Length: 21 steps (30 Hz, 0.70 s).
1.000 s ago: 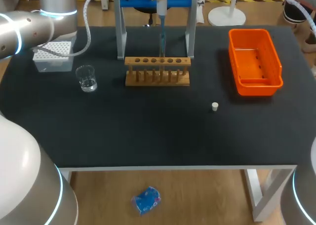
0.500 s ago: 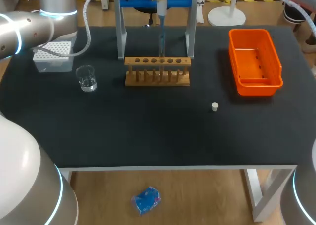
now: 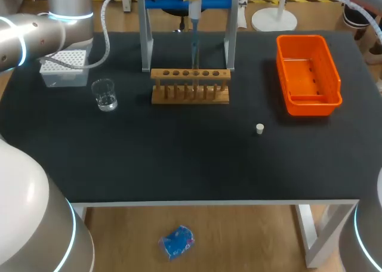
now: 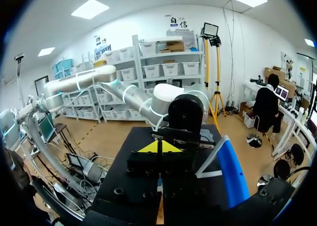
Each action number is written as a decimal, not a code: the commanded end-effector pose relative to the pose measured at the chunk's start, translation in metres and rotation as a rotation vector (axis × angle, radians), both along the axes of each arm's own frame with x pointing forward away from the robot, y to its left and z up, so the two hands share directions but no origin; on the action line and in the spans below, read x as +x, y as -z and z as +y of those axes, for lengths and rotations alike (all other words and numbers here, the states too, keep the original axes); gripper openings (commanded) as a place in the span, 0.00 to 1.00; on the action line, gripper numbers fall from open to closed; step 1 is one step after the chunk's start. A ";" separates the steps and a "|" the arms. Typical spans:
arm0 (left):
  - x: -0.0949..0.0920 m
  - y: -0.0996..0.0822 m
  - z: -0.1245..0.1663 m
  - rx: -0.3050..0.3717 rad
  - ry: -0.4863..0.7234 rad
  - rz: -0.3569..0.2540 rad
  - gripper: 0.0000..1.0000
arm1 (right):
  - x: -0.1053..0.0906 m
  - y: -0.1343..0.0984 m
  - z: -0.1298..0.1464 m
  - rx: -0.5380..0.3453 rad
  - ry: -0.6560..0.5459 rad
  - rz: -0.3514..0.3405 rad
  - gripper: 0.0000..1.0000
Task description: Invert the test tube, pick up the pipette, mount the tip to pipette, aspirate from beaker and dispense into the tube, eject the tip, return the pipette, and cap with the stopper.
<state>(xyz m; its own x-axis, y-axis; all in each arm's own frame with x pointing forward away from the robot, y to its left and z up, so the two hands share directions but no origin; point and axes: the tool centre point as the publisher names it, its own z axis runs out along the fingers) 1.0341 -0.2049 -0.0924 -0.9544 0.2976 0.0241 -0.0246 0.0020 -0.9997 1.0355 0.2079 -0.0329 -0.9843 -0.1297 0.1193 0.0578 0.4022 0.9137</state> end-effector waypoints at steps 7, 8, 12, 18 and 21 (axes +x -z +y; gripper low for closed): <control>0.002 -0.006 0.000 -0.002 0.001 0.000 0.00 | -0.001 0.003 0.002 0.000 0.001 -0.007 0.00; 0.002 -0.006 0.000 -0.002 0.001 0.000 0.00 | 0.000 0.002 0.002 0.001 0.000 -0.010 0.00; 0.002 -0.006 0.000 -0.002 0.001 0.000 0.00 | 0.001 -0.003 0.003 0.004 0.000 -0.021 0.00; 0.002 -0.006 0.000 -0.002 0.001 0.000 0.00 | 0.004 -0.008 0.002 0.004 0.001 -0.035 0.00; 0.002 -0.006 0.000 -0.002 0.001 0.000 0.00 | 0.004 -0.010 0.002 0.005 0.001 -0.040 0.00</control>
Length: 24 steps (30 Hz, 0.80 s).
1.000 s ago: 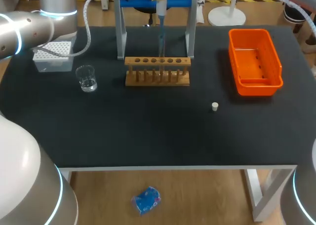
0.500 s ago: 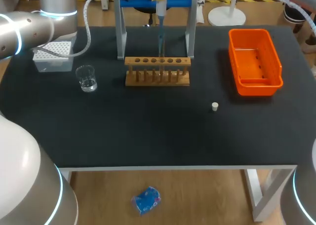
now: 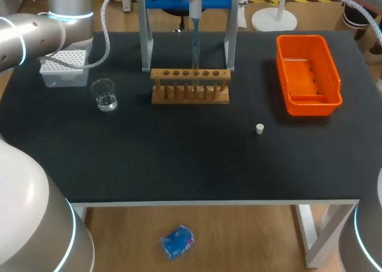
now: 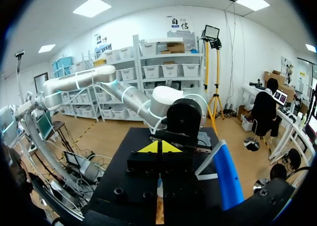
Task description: Invert the test tube, pick up the pipette, mount the tip to pipette, aspirate from beaker and dispense into the tube, eject the tip, return the pipette, and cap with the stopper.
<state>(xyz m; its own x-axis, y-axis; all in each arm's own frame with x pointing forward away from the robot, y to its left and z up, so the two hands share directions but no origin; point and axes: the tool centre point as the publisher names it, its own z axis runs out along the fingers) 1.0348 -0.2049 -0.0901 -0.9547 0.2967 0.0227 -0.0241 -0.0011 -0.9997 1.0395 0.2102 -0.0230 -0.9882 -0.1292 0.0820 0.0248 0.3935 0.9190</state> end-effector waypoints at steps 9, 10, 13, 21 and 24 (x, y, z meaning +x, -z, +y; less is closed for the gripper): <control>0.001 -0.003 0.000 0.001 0.002 0.000 0.00 | 0.003 -0.005 0.001 0.000 0.000 -0.018 0.00; 0.001 -0.003 0.000 0.001 0.002 0.000 0.00 | 0.004 -0.006 0.001 0.000 -0.001 -0.020 0.00; 0.001 -0.003 0.000 0.001 0.002 0.000 0.00 | 0.005 -0.009 0.001 0.000 -0.002 -0.027 0.00; 0.001 -0.003 0.000 0.001 0.002 0.000 0.00 | 0.007 -0.014 0.001 -0.001 -0.003 -0.040 0.00; 0.001 -0.003 0.000 0.001 0.002 0.000 0.00 | 0.008 -0.016 0.001 0.000 -0.003 -0.044 0.00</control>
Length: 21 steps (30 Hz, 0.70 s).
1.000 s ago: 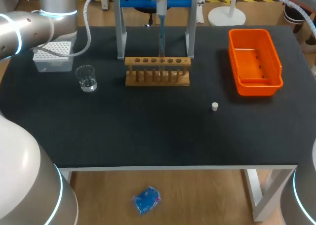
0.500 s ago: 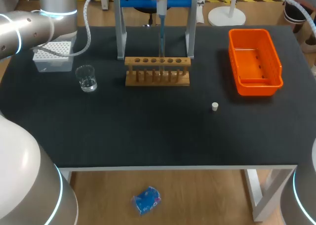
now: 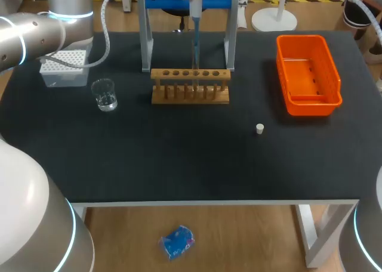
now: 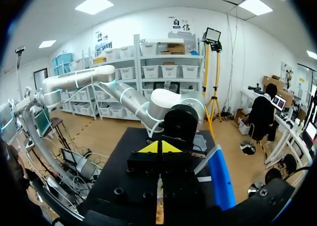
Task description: Invert the test tube, pick up the pipette, mount the tip to pipette, aspirate from beaker and dispense into the tube, eject the tip, return the pipette, and cap with the stopper.
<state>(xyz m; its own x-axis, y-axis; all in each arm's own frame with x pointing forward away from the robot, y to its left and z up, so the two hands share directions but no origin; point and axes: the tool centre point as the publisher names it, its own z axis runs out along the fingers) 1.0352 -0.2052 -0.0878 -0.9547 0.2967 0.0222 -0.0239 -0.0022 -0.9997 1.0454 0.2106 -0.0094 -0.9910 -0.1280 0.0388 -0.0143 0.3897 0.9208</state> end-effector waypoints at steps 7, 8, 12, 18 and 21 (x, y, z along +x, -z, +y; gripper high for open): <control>0.001 -0.001 0.000 0.002 0.002 0.000 0.00 | 0.003 -0.006 0.001 0.000 -0.006 -0.009 0.00; 0.001 -0.001 0.000 0.002 0.002 0.000 0.00 | 0.003 -0.007 0.001 0.002 -0.005 -0.010 0.00; 0.001 -0.001 0.000 0.002 0.002 0.000 0.00 | 0.003 -0.017 -0.006 0.004 0.006 -0.025 0.44; 0.001 -0.001 0.000 0.002 0.002 0.000 0.00 | -0.004 -0.028 -0.028 -0.013 0.023 -0.043 1.00; 0.001 -0.001 0.000 0.002 0.002 0.000 0.00 | -0.011 -0.028 -0.043 -0.027 0.023 -0.052 1.00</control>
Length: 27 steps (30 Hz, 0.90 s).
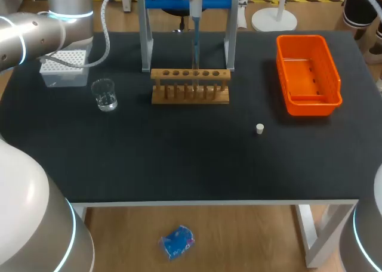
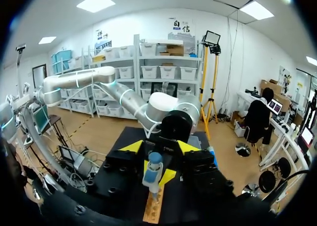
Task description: Invert the test tube, pick up the pipette, mount the tip to pipette, aspirate from beaker and dispense into the tube, eject the tip, return the pipette, and cap with the stopper.
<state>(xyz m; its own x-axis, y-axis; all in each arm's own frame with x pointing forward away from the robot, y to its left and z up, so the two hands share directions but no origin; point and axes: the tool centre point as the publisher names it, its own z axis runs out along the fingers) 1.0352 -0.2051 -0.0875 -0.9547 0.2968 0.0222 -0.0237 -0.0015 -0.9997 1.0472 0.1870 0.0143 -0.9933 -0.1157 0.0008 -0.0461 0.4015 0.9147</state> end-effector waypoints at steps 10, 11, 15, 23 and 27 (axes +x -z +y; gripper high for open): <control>0.001 -0.001 0.000 0.002 0.002 0.000 0.00 | -0.037 0.017 -0.077 -0.028 0.010 -0.074 1.00; 0.001 -0.001 0.000 0.002 0.002 0.000 0.00 | -0.038 0.020 -0.081 -0.035 0.012 -0.081 1.00; 0.001 -0.001 0.000 0.002 0.002 0.000 0.00 | -0.042 0.041 -0.102 -0.053 0.024 -0.135 1.00; 0.001 -0.001 0.000 0.002 0.002 0.000 0.00 | -0.040 0.088 -0.118 -0.061 0.015 -0.116 1.00; 0.001 -0.001 0.000 0.002 0.002 0.000 0.00 | -0.038 0.110 -0.119 -0.091 0.025 -0.102 1.00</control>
